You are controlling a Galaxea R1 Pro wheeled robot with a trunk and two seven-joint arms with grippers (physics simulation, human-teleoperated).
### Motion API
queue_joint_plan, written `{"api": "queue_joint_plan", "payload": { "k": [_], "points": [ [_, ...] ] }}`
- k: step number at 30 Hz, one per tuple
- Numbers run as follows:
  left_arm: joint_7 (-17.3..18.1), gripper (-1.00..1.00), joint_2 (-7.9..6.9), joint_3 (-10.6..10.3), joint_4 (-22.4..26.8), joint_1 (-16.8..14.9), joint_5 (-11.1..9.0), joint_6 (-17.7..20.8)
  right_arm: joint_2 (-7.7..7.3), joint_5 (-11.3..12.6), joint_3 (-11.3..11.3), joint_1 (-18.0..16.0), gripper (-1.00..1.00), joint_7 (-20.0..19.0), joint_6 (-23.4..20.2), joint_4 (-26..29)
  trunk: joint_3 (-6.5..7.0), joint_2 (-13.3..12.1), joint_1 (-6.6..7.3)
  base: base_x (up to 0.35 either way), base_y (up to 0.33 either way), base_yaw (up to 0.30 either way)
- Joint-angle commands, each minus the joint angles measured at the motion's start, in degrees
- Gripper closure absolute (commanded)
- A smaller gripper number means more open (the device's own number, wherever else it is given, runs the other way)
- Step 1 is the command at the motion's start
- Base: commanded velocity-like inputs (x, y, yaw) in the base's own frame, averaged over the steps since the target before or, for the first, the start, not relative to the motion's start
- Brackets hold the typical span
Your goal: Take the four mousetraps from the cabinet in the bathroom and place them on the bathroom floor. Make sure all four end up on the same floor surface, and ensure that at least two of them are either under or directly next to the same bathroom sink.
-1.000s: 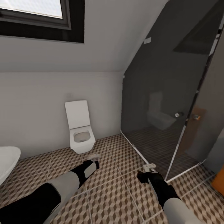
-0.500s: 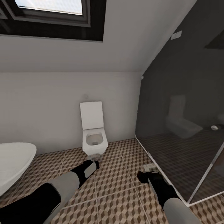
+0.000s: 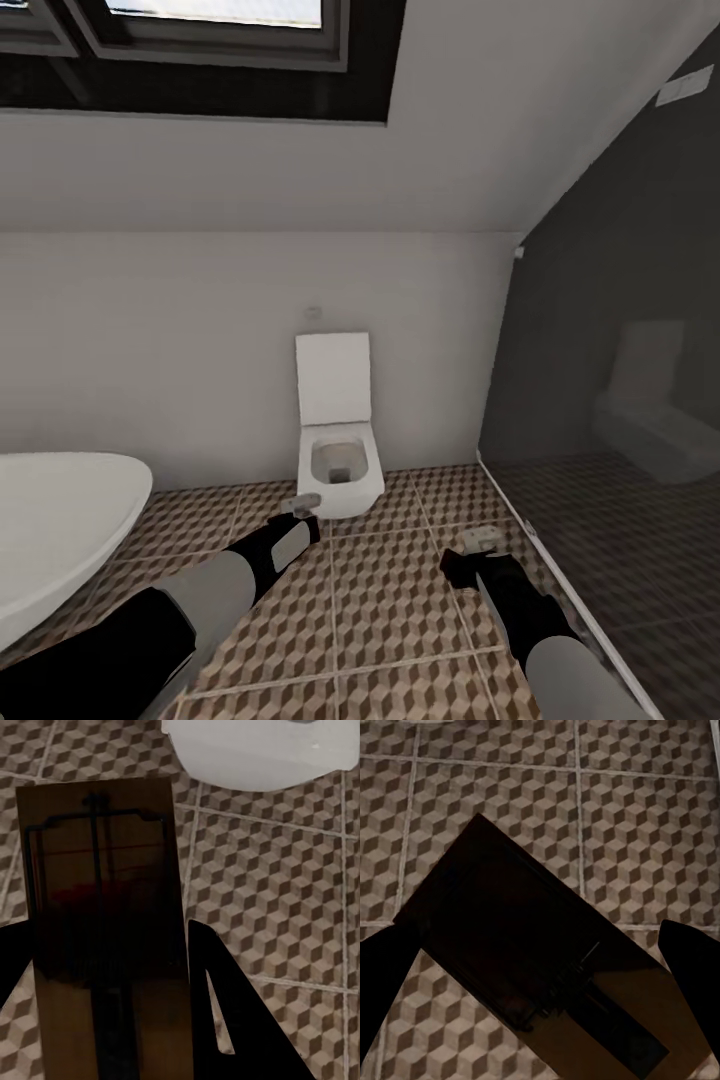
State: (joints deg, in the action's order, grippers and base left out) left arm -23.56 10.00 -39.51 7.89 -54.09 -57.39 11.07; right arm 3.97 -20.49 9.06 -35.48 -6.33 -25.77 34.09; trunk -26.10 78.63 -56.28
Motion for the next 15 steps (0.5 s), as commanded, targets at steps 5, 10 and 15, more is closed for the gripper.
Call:
{"api": "queue_joint_plan", "payload": {
  "k": [5, 10, 15],
  "points": [
    [-0.3, 1.00, 0.00, -0.2, 0.0, 0.0, 0.1, 0.3, 0.07, -0.6, 0.4, 0.0, 1.00, -0.5, -0.2, 0.1, -0.07, 0.0, -0.03, 0.316, 0.000, 0.024],
    [-0.3, 1.00, 0.00, -0.2, 0.0, 0.0, -0.1, 0.3, 0.07, -0.6, 0.4, 0.0, 1.00, -0.5, -0.2, 0.1, -0.07, 0.0, -0.03, 0.316, 0.000, 0.004],
    [-0.3, 1.00, 0.00, -0.2, 0.1, 0.0, -0.1, 0.3, 0.07, -0.6, 0.4, 0.0, 1.00, -0.5, -0.2, 0.1, -0.07, 0.0, -0.03, 0.316, 0.000, 0.001]
  ]
}}
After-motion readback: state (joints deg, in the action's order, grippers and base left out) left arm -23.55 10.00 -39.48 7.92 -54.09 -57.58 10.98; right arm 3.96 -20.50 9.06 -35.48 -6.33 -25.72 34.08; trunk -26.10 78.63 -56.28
